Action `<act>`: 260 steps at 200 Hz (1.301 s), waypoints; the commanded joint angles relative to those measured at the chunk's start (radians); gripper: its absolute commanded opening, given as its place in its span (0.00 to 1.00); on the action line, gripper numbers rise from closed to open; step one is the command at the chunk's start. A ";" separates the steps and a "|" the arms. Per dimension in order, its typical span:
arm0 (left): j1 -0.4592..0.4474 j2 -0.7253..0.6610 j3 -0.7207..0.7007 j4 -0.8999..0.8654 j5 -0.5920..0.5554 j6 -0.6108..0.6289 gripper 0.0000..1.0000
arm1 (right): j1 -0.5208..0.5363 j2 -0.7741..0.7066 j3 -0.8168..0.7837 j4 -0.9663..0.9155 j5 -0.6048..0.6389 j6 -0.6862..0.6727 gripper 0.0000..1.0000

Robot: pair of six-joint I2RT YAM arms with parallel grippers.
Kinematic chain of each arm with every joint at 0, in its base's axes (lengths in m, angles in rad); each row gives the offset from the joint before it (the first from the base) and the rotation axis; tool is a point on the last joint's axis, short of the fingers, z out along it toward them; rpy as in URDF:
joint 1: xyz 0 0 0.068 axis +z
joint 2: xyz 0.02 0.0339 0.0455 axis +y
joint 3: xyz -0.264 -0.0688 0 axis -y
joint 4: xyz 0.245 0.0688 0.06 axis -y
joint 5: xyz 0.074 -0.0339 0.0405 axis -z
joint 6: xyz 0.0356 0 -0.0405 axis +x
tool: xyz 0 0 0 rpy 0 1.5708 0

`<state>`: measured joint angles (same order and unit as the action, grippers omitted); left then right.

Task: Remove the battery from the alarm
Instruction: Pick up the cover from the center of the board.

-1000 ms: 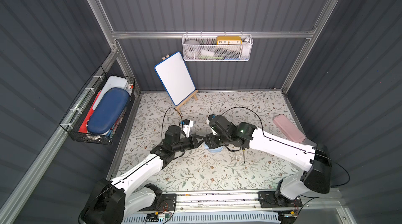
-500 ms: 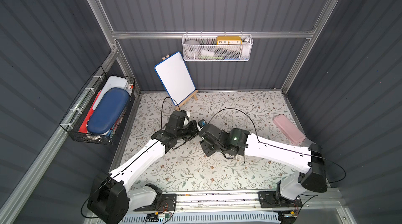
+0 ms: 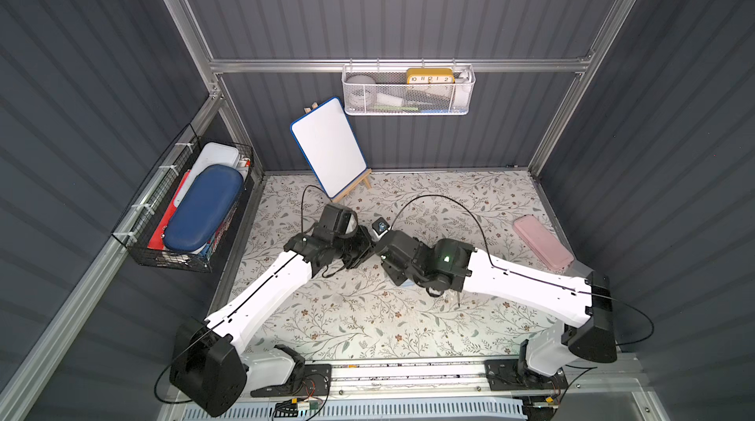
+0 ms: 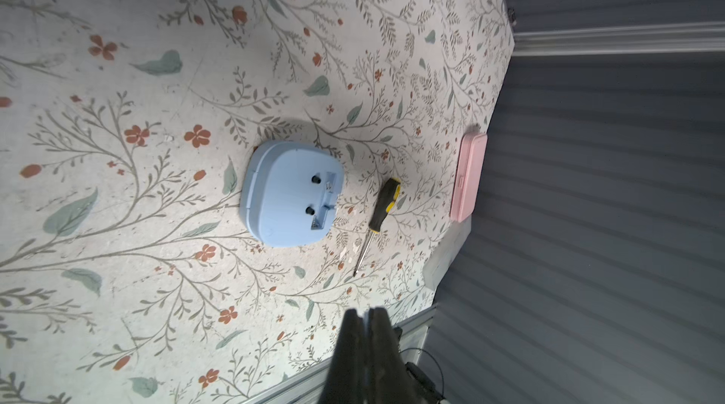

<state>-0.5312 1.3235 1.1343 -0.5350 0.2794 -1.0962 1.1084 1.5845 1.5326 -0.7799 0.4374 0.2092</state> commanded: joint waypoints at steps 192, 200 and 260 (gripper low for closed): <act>-0.003 0.287 0.309 -0.464 -0.067 -0.074 0.00 | -0.140 0.009 -0.083 0.124 -0.493 -0.188 0.40; -0.003 0.294 0.318 -0.475 -0.068 -0.068 0.00 | -0.125 0.020 -0.083 0.121 -0.462 -0.208 0.40; -0.003 0.295 0.303 -0.475 -0.050 -0.048 0.00 | -0.067 0.045 -0.129 0.199 -0.264 -0.258 0.37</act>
<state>-0.5312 1.6169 1.4315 -0.9707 0.2169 -1.1675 1.0321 1.6299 1.4273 -0.6254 0.0605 -0.0078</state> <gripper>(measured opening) 0.066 0.375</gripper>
